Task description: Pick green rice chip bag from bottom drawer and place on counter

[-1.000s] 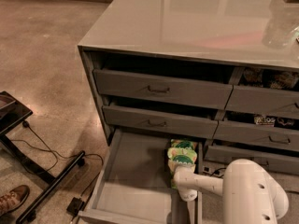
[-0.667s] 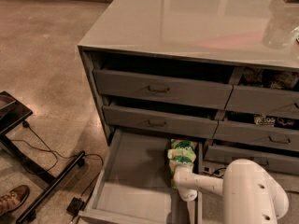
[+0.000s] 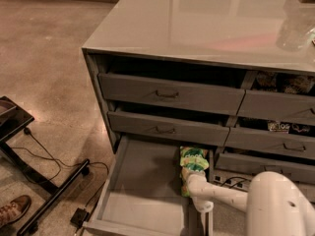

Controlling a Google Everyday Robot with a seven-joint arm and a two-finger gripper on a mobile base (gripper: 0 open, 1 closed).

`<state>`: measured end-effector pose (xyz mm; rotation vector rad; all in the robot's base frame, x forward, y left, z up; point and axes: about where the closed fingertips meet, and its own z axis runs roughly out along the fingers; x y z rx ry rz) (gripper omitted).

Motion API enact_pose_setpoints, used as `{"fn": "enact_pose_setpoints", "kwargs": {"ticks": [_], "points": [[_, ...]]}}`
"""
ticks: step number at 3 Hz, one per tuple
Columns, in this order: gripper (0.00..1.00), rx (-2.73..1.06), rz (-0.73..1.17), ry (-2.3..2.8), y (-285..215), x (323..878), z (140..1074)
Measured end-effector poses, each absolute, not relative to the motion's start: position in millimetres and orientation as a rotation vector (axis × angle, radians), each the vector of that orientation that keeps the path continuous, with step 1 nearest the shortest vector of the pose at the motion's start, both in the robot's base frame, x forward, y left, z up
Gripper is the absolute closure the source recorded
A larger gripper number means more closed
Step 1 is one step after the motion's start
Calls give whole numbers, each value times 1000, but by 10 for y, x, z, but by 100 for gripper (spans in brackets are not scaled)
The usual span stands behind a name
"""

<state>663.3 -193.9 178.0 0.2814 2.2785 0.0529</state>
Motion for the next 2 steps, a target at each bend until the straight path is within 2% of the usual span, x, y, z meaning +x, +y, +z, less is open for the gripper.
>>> {"fn": "enact_pose_setpoints", "kwargs": {"ticks": [2], "points": [[100,378,216,2121,-2325,6375,2616]]}}
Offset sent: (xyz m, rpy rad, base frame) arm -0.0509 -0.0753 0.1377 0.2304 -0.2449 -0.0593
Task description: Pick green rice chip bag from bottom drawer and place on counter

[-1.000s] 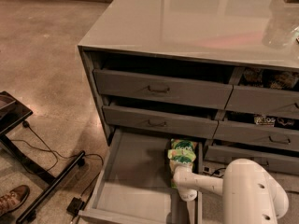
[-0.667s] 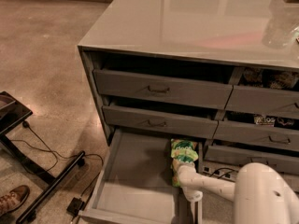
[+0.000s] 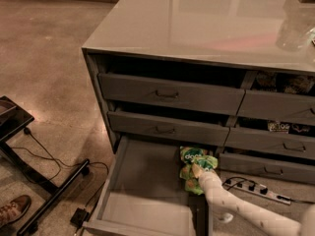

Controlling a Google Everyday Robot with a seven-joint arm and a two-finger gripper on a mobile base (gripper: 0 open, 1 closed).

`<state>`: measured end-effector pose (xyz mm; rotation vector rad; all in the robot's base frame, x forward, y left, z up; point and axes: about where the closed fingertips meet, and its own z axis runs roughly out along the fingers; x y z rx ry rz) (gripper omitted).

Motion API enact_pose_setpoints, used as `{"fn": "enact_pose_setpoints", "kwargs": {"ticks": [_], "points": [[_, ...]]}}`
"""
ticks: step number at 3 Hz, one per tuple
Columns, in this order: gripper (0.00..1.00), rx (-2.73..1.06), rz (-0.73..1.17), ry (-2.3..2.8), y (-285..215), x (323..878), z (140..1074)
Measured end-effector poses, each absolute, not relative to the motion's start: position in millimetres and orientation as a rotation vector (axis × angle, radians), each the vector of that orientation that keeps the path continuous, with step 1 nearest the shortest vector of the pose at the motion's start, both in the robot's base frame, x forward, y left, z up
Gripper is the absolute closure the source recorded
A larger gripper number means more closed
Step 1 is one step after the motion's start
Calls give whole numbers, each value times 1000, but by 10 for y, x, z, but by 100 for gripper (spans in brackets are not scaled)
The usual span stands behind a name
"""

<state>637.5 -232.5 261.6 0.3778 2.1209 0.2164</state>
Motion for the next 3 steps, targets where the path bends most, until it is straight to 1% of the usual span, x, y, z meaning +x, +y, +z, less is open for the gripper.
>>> {"fn": "enact_pose_setpoints", "kwargs": {"ticks": [2,3], "points": [[100,374,372,2047,-2721,6049,3256],[100,372,442,1978,-3118,6006,3701]]}}
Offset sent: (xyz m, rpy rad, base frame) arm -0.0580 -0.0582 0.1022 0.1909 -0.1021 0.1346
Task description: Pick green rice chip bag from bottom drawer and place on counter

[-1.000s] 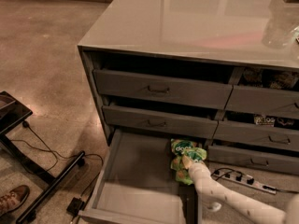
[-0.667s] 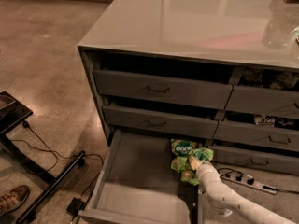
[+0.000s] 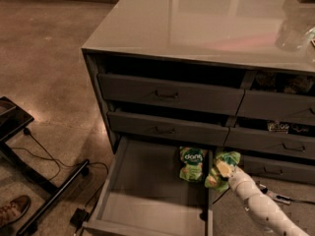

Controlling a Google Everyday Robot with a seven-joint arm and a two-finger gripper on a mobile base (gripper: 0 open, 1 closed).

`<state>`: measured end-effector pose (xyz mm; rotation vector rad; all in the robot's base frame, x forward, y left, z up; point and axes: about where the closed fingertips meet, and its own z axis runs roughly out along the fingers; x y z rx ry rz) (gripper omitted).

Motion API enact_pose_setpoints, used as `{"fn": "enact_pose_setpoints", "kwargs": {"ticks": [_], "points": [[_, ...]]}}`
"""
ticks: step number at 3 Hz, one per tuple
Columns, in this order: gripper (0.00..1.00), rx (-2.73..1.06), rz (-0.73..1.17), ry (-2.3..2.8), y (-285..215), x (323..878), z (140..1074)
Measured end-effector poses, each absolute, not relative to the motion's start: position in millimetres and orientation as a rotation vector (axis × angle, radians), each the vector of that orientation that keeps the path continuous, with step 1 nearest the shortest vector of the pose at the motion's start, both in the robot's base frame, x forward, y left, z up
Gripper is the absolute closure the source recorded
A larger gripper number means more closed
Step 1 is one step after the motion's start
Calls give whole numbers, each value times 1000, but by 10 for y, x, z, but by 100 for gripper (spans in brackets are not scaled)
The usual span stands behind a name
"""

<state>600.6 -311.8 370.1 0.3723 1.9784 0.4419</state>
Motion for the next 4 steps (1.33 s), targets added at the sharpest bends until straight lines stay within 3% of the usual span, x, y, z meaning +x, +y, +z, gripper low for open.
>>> {"fn": "enact_pose_setpoints", "kwargs": {"ticks": [1,4], "points": [[100,328,506,1920,-3338,6149,4041],[100,266,586,1951,-3125,6106,4080]]}}
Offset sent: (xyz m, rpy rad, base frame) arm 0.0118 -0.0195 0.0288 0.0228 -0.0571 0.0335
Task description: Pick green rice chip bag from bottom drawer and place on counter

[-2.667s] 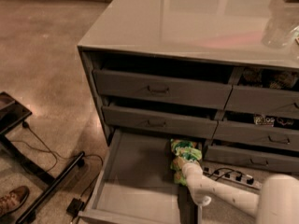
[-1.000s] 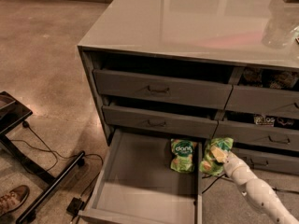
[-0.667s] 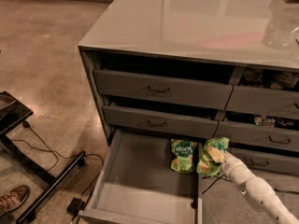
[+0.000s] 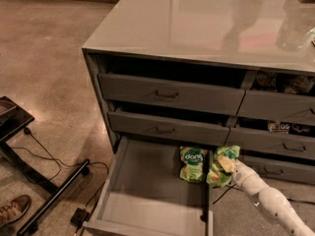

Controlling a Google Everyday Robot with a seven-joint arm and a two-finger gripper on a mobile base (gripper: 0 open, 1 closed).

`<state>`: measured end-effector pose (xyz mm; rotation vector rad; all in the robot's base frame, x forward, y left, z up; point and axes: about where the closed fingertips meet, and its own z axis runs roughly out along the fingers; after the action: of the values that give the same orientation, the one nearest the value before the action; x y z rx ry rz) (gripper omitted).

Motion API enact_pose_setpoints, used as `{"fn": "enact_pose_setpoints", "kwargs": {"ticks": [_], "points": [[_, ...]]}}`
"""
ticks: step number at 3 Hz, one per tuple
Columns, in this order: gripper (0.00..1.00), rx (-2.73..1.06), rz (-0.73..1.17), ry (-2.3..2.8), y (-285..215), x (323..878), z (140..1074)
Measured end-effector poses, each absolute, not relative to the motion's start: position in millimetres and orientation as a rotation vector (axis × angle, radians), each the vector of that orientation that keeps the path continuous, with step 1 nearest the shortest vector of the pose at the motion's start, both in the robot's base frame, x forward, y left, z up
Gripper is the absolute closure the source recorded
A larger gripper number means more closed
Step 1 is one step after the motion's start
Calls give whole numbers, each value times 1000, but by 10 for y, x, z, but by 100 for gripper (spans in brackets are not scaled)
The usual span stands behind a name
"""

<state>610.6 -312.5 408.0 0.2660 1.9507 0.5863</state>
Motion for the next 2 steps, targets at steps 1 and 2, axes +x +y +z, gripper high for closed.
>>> {"fn": "enact_pose_setpoints", "kwargs": {"ticks": [1,2], "points": [[100,174,657,1971,-2880,5805,4228],[100,97,808,1982,-2605,5396,4441]]}}
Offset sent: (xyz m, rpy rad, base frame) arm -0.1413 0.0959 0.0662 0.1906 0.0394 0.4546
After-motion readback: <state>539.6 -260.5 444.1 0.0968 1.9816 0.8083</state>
